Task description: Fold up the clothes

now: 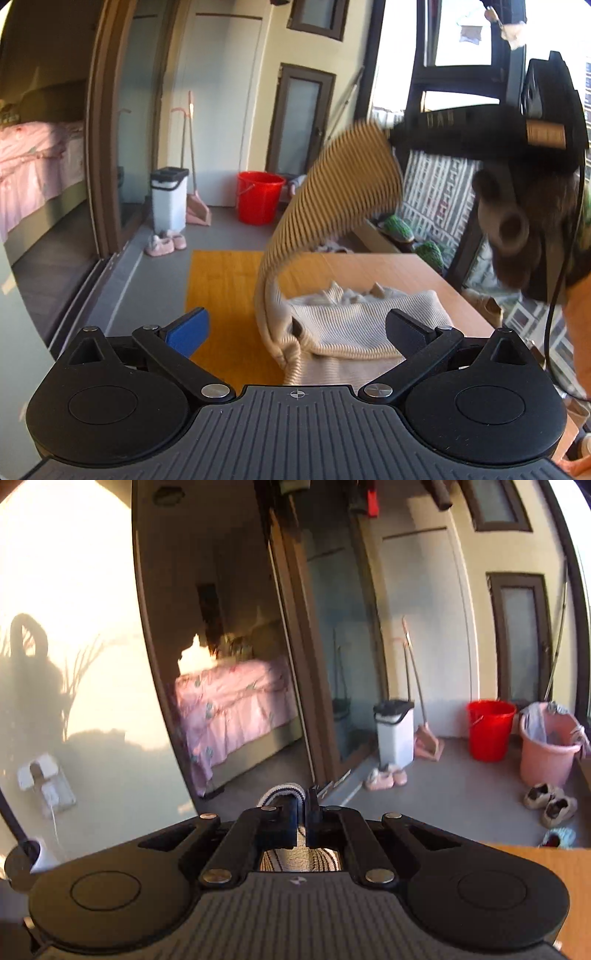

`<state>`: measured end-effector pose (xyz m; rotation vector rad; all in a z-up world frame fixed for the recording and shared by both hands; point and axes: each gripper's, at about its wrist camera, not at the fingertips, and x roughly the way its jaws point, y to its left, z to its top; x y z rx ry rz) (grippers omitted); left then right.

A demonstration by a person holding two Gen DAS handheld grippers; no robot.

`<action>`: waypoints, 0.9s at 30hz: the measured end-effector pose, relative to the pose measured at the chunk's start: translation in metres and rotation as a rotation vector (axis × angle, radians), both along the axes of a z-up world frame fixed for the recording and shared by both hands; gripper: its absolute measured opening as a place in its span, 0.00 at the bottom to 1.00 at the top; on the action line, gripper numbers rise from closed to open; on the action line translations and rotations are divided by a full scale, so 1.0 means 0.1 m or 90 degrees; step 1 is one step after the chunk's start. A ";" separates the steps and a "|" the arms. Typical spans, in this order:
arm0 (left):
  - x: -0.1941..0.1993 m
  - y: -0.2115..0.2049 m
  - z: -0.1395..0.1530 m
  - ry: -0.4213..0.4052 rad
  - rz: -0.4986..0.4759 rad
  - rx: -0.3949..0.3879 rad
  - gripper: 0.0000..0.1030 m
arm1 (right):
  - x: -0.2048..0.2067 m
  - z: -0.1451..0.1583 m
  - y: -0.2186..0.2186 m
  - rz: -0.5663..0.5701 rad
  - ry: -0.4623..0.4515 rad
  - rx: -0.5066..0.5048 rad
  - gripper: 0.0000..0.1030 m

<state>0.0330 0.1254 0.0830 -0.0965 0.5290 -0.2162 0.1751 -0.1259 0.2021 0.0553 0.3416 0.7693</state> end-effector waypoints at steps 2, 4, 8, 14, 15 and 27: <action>0.06 -0.12 -0.12 0.026 -0.028 -0.001 1.00 | 0.05 0.14 -0.14 -0.027 -0.024 0.003 0.03; 0.12 -0.21 -0.23 0.051 -0.050 0.000 1.00 | 0.11 0.18 -0.32 -0.055 -0.034 0.001 0.03; 0.24 -0.33 -0.43 0.100 -0.074 0.013 1.00 | 0.31 -0.02 -0.76 -0.121 -0.012 -0.009 0.03; 0.44 -0.47 -0.64 0.150 -0.080 0.029 1.00 | 0.55 -0.81 -1.45 -0.195 0.098 -0.025 0.03; 0.47 -0.49 -0.67 0.158 -0.078 0.033 1.00 | 0.58 -0.97 -1.54 -0.203 0.126 -0.026 0.03; 0.74 -0.74 -0.58 0.107 -0.112 -0.013 1.00 | 0.30 -1.64 -2.07 -0.294 0.204 -0.024 0.33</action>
